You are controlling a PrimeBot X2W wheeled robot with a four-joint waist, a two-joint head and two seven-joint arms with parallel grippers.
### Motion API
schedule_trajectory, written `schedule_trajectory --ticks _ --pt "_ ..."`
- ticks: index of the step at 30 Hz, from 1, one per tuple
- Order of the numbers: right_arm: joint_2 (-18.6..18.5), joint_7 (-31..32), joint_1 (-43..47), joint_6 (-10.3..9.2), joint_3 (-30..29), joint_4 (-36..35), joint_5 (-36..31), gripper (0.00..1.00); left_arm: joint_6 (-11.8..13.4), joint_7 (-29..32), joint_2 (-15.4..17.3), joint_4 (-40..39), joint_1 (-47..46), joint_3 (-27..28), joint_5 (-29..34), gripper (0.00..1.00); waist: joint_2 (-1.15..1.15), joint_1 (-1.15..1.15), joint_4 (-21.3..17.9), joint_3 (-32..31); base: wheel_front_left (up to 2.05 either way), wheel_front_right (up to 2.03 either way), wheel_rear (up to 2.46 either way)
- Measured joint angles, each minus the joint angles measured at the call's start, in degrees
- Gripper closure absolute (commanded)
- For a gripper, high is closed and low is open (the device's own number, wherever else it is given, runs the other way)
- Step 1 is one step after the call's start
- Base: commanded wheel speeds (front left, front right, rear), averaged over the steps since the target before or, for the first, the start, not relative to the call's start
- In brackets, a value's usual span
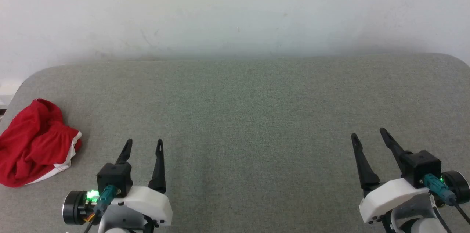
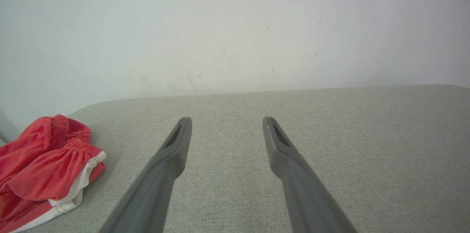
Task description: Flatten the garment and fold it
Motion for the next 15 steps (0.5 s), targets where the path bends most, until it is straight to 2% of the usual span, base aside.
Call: schedule_trajectory --ticks 15 --pt "0.01 -1.64 0.49 0.0 0.11 0.63 1.1 0.0 0.98 -1.63 0.0 0.23 0.05 -0.85 -1.16 0.0 0.0 0.0 0.76 -0.14 0.0 0.0 0.0"
